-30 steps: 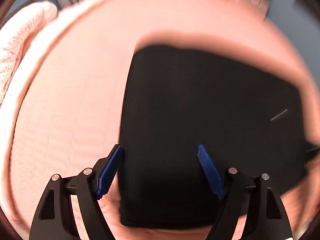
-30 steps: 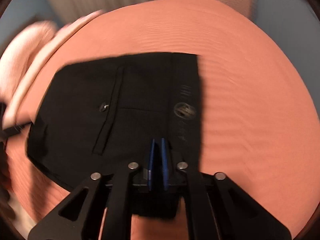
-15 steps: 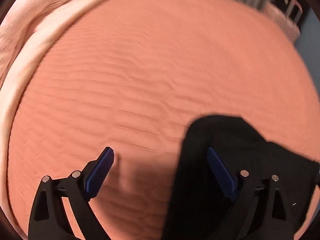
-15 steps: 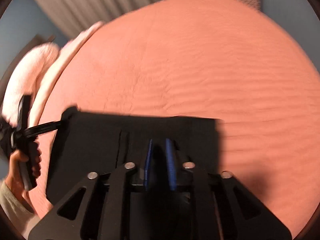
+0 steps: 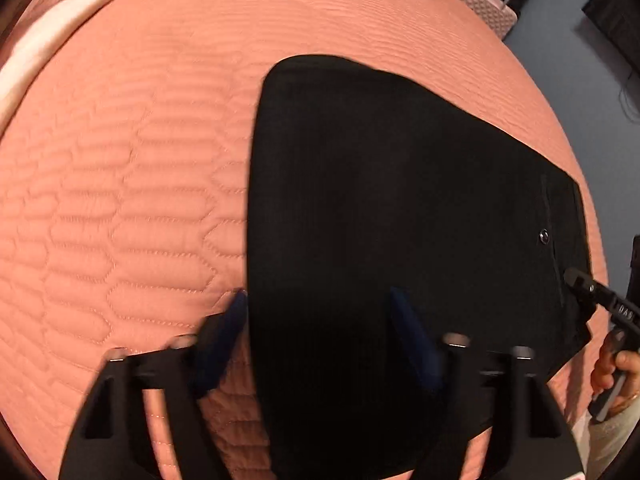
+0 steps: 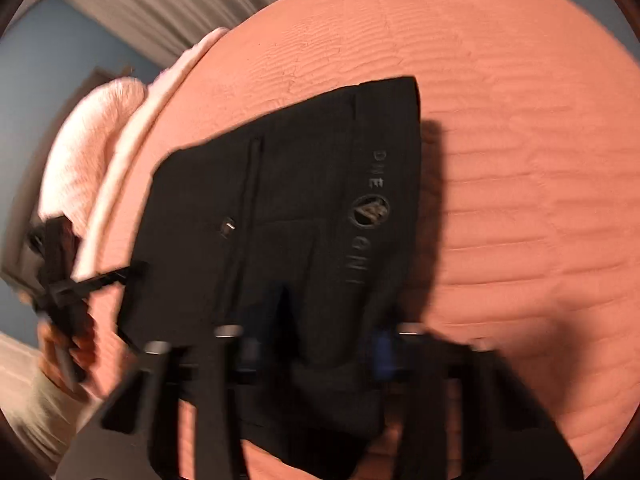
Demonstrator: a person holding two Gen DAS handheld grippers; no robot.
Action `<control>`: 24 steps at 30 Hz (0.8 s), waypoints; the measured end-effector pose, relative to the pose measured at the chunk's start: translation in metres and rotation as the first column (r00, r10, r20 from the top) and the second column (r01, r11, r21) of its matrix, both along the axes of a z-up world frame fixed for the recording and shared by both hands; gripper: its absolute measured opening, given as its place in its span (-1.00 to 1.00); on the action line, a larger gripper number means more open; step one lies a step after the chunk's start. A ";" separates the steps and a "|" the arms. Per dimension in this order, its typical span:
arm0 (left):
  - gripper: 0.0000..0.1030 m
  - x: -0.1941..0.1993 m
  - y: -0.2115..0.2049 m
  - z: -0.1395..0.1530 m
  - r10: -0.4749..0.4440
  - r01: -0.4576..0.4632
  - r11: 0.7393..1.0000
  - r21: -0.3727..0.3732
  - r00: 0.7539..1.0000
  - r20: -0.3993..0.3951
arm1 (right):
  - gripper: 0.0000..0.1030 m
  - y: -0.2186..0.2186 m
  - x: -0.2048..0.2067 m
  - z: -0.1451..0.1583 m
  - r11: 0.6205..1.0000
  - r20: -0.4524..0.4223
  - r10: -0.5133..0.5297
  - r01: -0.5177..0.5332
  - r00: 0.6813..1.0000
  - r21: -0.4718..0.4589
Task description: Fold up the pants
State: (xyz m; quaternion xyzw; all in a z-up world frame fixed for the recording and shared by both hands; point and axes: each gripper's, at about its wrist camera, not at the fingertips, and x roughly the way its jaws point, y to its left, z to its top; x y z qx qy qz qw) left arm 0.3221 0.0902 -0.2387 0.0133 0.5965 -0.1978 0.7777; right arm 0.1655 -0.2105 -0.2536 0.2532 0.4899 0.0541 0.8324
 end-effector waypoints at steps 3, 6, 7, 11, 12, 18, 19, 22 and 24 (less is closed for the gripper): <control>-0.79 0.015 -0.017 0.013 0.009 -0.009 1.000 0.013 1.000 -0.006 | -0.65 0.012 0.009 0.011 0.998 0.027 0.005 -0.004 1.000 -0.065; -0.85 0.023 -0.019 0.037 0.036 -0.033 0.999 -0.035 0.997 0.065 | -0.68 0.022 0.005 0.043 0.994 0.133 0.006 0.009 0.991 -0.112; -0.85 0.025 -0.021 0.054 0.032 -0.026 0.999 -0.046 0.991 0.130 | -0.69 0.026 0.008 0.058 0.991 0.175 0.023 0.001 0.984 -0.137; -0.85 0.041 -0.031 0.086 0.030 -0.019 0.999 -0.043 0.966 0.258 | -0.71 0.024 0.029 0.095 0.980 0.299 0.027 0.033 0.954 -0.195; -0.85 0.045 -0.034 0.087 0.034 -0.026 0.999 -0.030 0.958 0.285 | -0.71 0.023 0.037 0.100 0.978 0.320 0.021 0.047 0.947 -0.204; -0.72 0.054 -0.031 0.024 0.023 -0.037 0.997 0.066 0.981 0.191 | -0.69 0.010 0.067 0.031 0.990 0.131 -0.062 0.077 0.989 -0.117; -0.71 0.046 -0.023 0.022 0.019 -0.033 0.997 0.067 0.979 0.205 | -0.69 0.014 0.053 0.033 0.987 0.147 -0.060 0.081 0.987 -0.140; -0.72 0.040 0.008 0.029 0.046 -0.047 0.999 -0.002 0.982 0.184 | -0.75 0.013 0.026 0.046 0.995 0.170 -0.103 0.103 0.980 0.013; -0.74 0.047 0.033 0.036 0.070 -0.065 0.997 -0.035 0.983 0.168 | -0.78 0.019 0.025 0.059 0.992 0.177 -0.106 0.093 0.978 0.081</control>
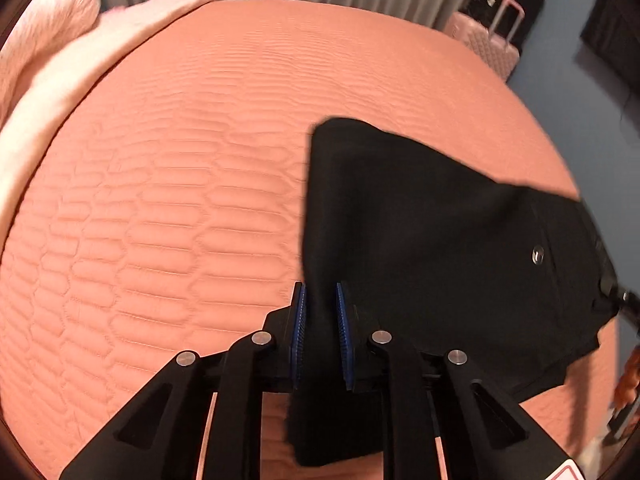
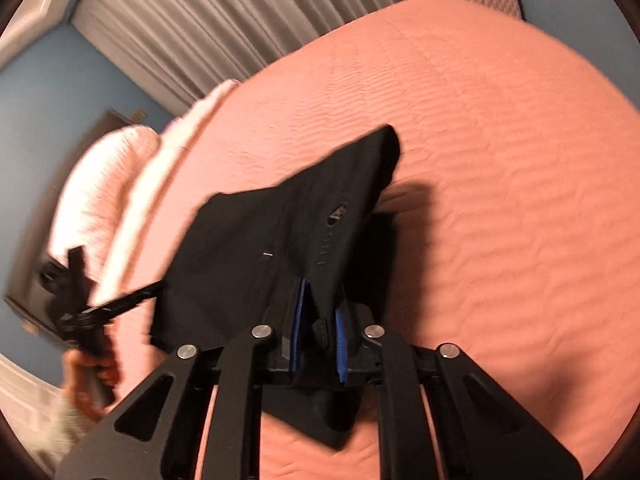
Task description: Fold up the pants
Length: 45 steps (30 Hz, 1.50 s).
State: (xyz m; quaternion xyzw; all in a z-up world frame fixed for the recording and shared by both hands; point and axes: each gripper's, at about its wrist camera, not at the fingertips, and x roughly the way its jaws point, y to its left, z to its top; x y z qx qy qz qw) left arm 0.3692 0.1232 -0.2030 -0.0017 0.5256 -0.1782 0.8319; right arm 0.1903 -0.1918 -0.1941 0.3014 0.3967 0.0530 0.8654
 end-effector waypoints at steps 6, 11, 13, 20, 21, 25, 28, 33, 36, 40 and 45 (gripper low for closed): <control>-0.75 0.014 0.050 0.002 0.043 -0.040 0.998 0.043 0.995 -0.086 | -0.69 -0.001 -0.011 -0.034 0.992 -0.206 -0.118 0.104 0.971 -0.074; 0.42 -0.024 0.043 0.005 -0.079 0.064 0.992 -0.107 0.987 -0.140 | 0.35 -0.006 -0.024 -0.049 0.992 -0.203 -0.125 0.126 0.971 -0.009; 0.42 -0.034 0.030 -0.012 -0.109 0.088 0.989 -0.119 0.978 -0.179 | 0.36 0.004 -0.025 -0.060 0.996 -0.222 -0.069 0.080 0.973 0.042; 0.10 -0.050 0.004 -0.034 -0.063 0.050 0.994 -0.093 0.987 -0.150 | -0.62 0.042 0.000 -0.085 0.995 -0.160 -0.027 0.041 0.987 0.088; -0.49 -0.049 0.007 -0.031 -0.055 0.040 0.994 -0.100 0.987 -0.149 | -0.65 0.043 0.006 -0.079 0.998 -0.149 -0.017 0.025 0.989 0.050; -0.67 -0.059 0.020 -0.028 -0.030 -0.008 0.985 -0.174 0.977 -0.213 | -0.70 0.046 0.023 -0.015 0.967 -0.030 0.094 -0.099 0.995 -0.236; -0.57 -0.083 0.022 -0.044 -0.033 -0.011 0.980 -0.201 0.976 -0.215 | -0.46 0.025 0.033 -0.073 0.959 -0.246 0.126 -0.182 0.961 -0.218; -0.44 -0.085 0.042 -0.025 0.034 -0.075 0.976 -0.204 0.980 -0.197 | -0.33 -0.001 -0.004 -0.021 0.980 -0.091 -0.008 -0.011 0.996 -0.201; -0.19 -0.088 0.032 0.008 0.014 -0.016 0.999 -0.046 0.999 -0.052 | 0.34 -0.014 0.004 -0.011 0.990 -0.061 -0.038 0.030 0.997 -0.137; 0.17 -0.097 -0.008 0.033 -0.087 0.083 0.993 0.082 0.995 0.043 | -0.14 -0.020 0.037 -0.038 0.993 -0.141 -0.071 0.056 0.987 -0.101; 0.17 -0.099 -0.031 0.008 -0.128 0.121 0.954 0.275 0.992 0.006 | -0.87 -0.011 -0.004 -0.009 0.998 -0.100 -0.042 0.038 0.994 -0.042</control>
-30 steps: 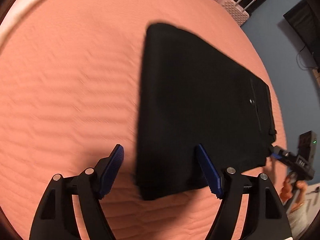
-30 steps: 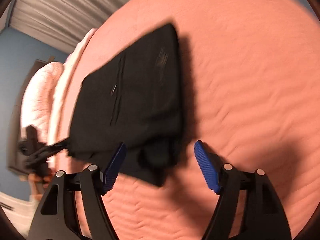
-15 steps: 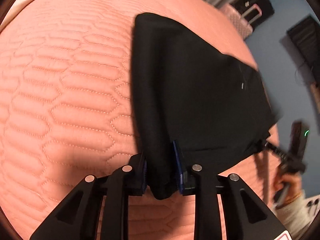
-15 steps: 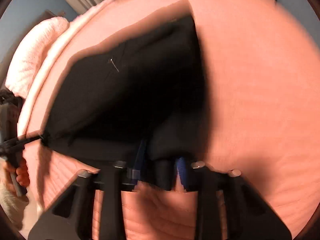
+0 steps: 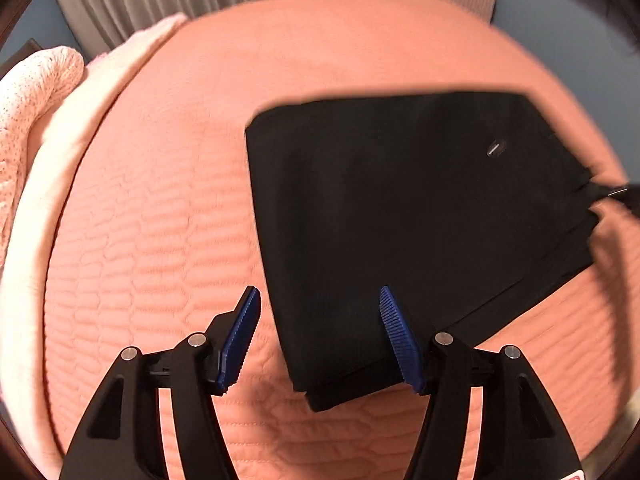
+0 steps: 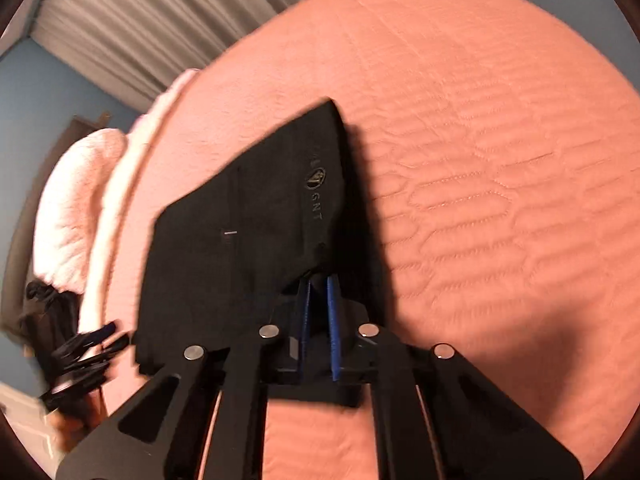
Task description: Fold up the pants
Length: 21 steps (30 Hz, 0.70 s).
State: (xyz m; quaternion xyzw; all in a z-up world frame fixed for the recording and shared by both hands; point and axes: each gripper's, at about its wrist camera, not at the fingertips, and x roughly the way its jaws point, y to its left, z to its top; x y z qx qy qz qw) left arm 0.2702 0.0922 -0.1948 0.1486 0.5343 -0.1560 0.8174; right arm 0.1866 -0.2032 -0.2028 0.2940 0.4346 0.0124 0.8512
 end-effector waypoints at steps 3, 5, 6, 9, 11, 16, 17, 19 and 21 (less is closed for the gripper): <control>0.38 0.006 0.013 -0.029 0.058 -0.056 0.998 0.028 0.996 -0.074 | -0.88 0.012 -0.009 -0.035 0.993 -0.111 0.007 -0.020 0.994 -0.115; 0.50 0.011 0.026 -0.032 0.101 -0.103 0.995 -0.017 0.991 -0.090 | -0.87 -0.007 -0.016 -0.046 0.999 -0.072 -0.035 0.035 0.997 0.006; 0.50 0.012 0.029 -0.029 0.108 -0.112 0.993 -0.035 0.989 -0.098 | -0.65 -0.014 -0.018 -0.041 0.998 -0.056 -0.046 0.048 0.997 0.032; 0.49 0.008 0.033 -0.007 0.127 -0.128 0.992 -0.021 0.991 -0.040 | -0.42 -0.031 -0.031 -0.003 0.986 0.005 -0.133 0.133 0.991 -0.100; 0.49 -0.002 0.028 0.016 0.122 -0.121 0.992 -0.037 0.992 0.018 | -0.42 -0.027 -0.035 0.013 0.987 0.057 -0.120 0.125 0.991 -0.100; 0.49 -0.025 0.007 0.059 0.130 -0.125 0.991 -0.049 0.983 0.130 | -0.41 0.002 -0.008 -0.035 0.959 -0.135 0.004 -0.042 0.991 -0.279; 0.49 -0.031 -0.003 0.068 0.139 -0.134 0.990 -0.040 0.979 0.150 | -0.40 0.002 -0.019 -0.017 0.962 -0.115 -0.042 0.009 0.992 -0.274; 0.52 -0.046 -0.011 0.087 0.149 -0.146 0.989 -0.026 0.969 0.195 | -0.39 0.014 -0.047 0.029 0.946 -0.006 -0.065 0.060 0.998 -0.318; 0.66 -0.059 -0.014 0.105 0.154 -0.148 0.988 -0.046 0.961 0.228 | -0.05 0.033 -0.071 0.067 0.932 0.077 -0.029 0.055 0.997 -0.357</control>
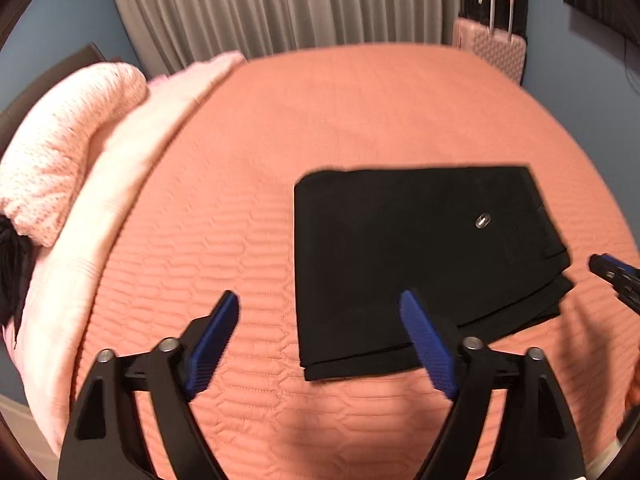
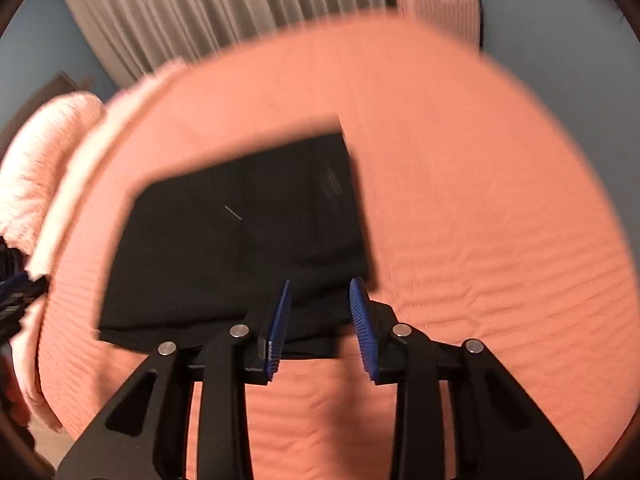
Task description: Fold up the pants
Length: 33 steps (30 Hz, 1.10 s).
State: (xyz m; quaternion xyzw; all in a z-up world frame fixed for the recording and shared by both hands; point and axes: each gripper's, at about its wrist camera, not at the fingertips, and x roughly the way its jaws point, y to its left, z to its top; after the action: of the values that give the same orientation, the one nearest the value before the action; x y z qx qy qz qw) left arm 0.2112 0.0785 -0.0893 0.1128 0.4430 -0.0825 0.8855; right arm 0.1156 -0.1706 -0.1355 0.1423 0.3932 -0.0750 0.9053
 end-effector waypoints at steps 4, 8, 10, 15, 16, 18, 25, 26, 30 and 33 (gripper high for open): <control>0.67 -0.024 -0.016 0.036 -0.003 0.003 1.000 -0.006 0.997 0.072 | 0.91 0.036 -0.055 0.074 0.994 0.202 0.009 0.013 0.979 -0.106; 0.68 -0.044 -0.026 0.058 -0.010 0.011 1.000 -0.006 0.994 0.110 | 0.91 0.056 -0.081 0.111 0.983 0.281 0.015 0.038 0.959 -0.181; 0.68 -0.055 -0.026 0.066 -0.017 0.018 1.000 -0.014 0.994 0.106 | 0.91 0.060 -0.084 0.118 0.981 0.285 0.010 0.046 0.958 -0.190; 0.68 -0.077 -0.026 0.078 -0.025 0.028 0.999 -0.024 0.993 0.112 | 0.91 0.070 -0.070 0.129 0.983 0.276 -0.014 0.064 0.961 -0.173; 0.68 -0.081 -0.025 0.081 -0.024 0.028 0.999 -0.035 0.993 0.113 | 0.91 0.075 -0.074 0.131 0.984 0.270 -0.019 0.066 0.963 -0.165; 0.68 -0.086 -0.023 0.085 -0.022 0.027 0.998 -0.050 0.993 0.113 | 0.91 0.079 -0.072 0.132 0.986 0.266 -0.025 0.067 0.964 -0.150; 0.69 -0.092 -0.001 0.064 0.006 -0.005 1.000 -0.022 0.996 0.086 | 0.91 0.090 -0.055 0.102 0.979 0.207 0.023 0.020 0.978 -0.202; 0.69 -0.088 0.004 0.052 0.022 -0.021 1.000 -0.009 0.998 0.055 | 0.91 0.084 -0.050 0.089 0.982 0.170 0.034 -0.001 0.985 -0.191; 0.68 -0.068 0.018 -0.005 0.062 -0.062 0.998 0.002 0.994 -0.086 | 0.22 0.044 -0.023 0.024 0.997 -0.021 0.027 -0.028 0.999 -0.076; 0.68 -0.056 0.011 -0.046 0.035 -0.042 0.998 -0.036 0.983 -0.179 | 0.06 0.010 0.002 -0.013 0.998 -0.098 0.005 0.001 0.995 0.055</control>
State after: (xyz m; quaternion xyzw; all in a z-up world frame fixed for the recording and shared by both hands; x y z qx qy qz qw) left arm 0.1548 0.0894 -0.1356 0.0788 0.5208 -0.0838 0.8459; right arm 0.1175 -0.1601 -0.1484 0.1631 0.4394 -0.0701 0.8806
